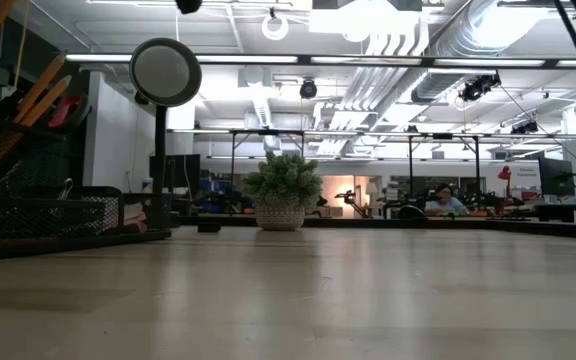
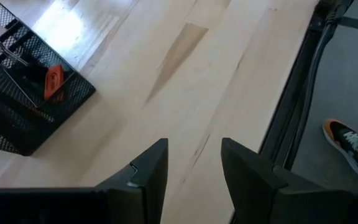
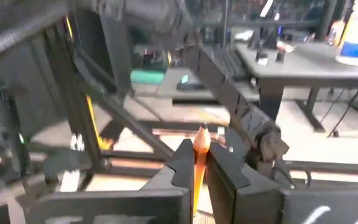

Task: Pick and place office supplies into organizer
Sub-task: Put the orange pencil into the desk organizer, then put the black binder clip into the desk organizer

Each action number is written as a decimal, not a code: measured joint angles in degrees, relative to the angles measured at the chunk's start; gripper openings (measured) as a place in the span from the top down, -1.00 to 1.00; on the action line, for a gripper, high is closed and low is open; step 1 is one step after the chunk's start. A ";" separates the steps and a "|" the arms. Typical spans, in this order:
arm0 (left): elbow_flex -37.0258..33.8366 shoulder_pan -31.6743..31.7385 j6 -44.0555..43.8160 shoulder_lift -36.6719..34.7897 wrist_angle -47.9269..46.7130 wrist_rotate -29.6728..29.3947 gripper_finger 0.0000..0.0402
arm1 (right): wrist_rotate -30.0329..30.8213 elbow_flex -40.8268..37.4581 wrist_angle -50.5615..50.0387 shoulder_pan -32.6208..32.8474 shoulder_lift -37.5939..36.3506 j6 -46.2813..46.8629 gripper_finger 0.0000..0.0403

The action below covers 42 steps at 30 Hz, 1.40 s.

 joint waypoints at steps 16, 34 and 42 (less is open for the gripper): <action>0.00 -0.35 -0.46 0.00 0.48 -0.17 0.31 | -6.77 8.16 -8.74 -5.61 8.63 1.05 0.93; 0.00 -0.31 -0.39 0.00 0.29 -2.43 0.31 | -14.18 8.16 -9.96 -5.89 9.86 1.88 0.49; 0.00 -0.29 -0.42 0.01 -2.46 -5.18 0.31 | -13.02 8.07 -28.83 -8.39 0.01 -5.71 0.46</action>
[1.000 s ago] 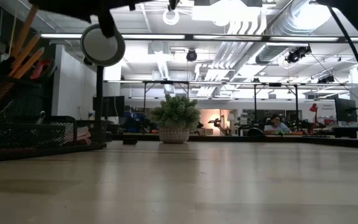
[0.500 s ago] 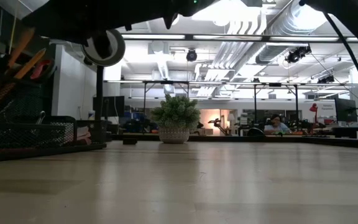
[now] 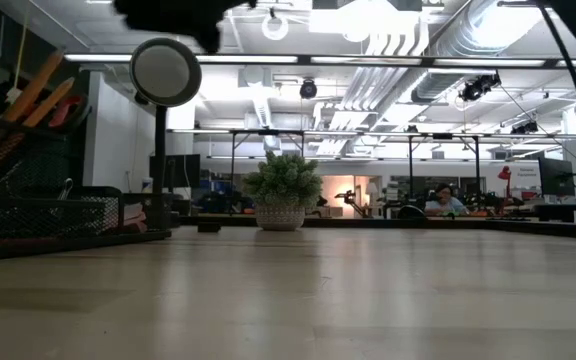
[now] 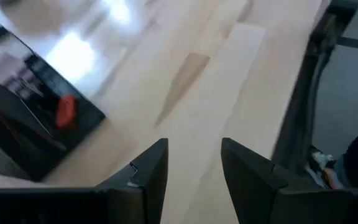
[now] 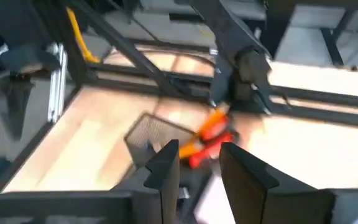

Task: Pick and place office supplies into organizer
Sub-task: Put the black binder clip into the desk organizer

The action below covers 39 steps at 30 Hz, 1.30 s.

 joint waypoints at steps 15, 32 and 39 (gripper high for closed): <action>-0.31 5.94 9.72 0.03 -4.13 -10.52 0.31 | 0.24 -11.71 -25.65 -6.13 -12.30 -12.11 0.57; -9.59 12.45 10.09 -9.20 -4.10 -9.22 0.31 | -4.13 -26.23 -8.81 -18.18 -12.32 -15.32 0.57; -12.47 15.04 12.96 -13.60 -4.10 -8.68 0.31 | -7.18 -26.23 -6.99 -18.10 -12.26 -18.82 0.57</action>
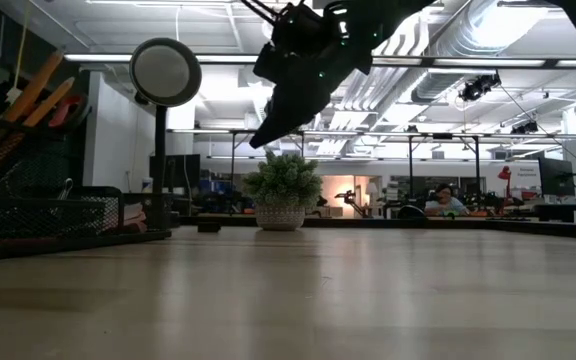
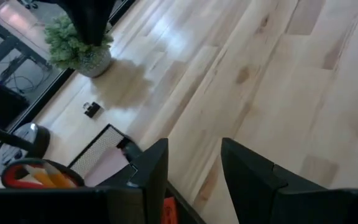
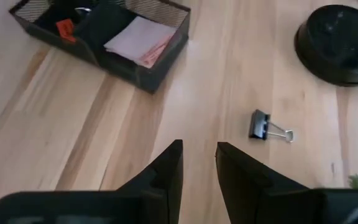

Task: Pick and place office supplies into organizer
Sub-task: Put the black binder clip into the desk organizer

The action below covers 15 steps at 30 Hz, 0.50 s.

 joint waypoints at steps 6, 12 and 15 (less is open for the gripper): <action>-3.33 -0.07 0.13 -6.91 0.06 -2.87 0.31 | 0.01 0.00 -4.07 0.97 0.09 -2.09 0.57; -7.89 2.26 0.06 -18.26 -0.01 -5.68 0.31 | 0.08 0.00 -10.38 2.63 0.13 -3.95 0.57; -9.93 4.81 0.47 -23.22 0.02 -5.69 0.31 | 0.48 0.00 -11.24 3.54 0.15 -4.07 0.57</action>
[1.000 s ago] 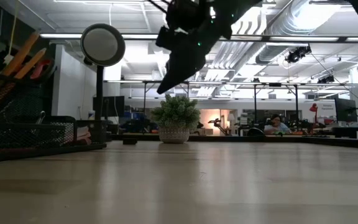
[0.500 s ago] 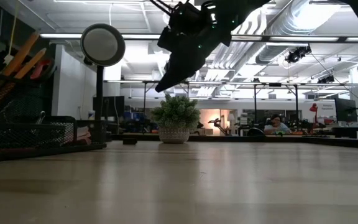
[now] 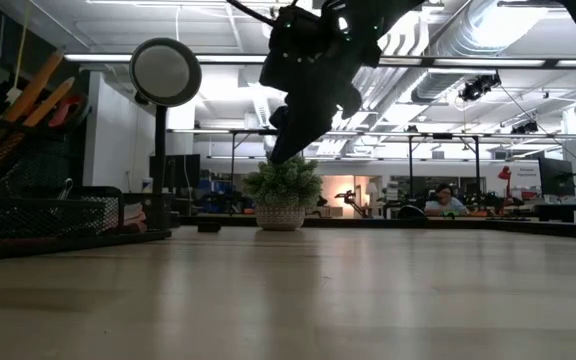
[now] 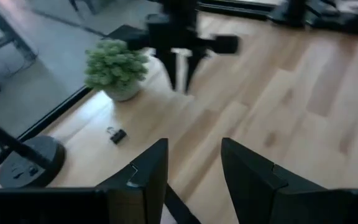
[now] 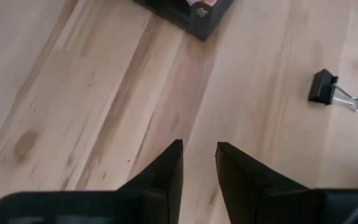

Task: Pick and place office supplies into organizer
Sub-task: Put the black binder clip into the desk organizer

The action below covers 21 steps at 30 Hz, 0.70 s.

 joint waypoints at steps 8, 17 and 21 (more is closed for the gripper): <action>-3.66 7.47 1.99 -4.87 -0.02 -0.15 0.31 | 6.43 0.00 -1.51 1.77 -0.47 1.50 0.80; -6.41 13.89 3.09 -4.78 0.36 0.62 0.31 | 9.13 -10.53 0.14 0.17 -13.60 6.07 0.95; -6.41 19.05 5.73 -4.78 2.90 1.32 0.31 | 9.26 -23.82 12.59 -0.18 -23.54 10.64 0.99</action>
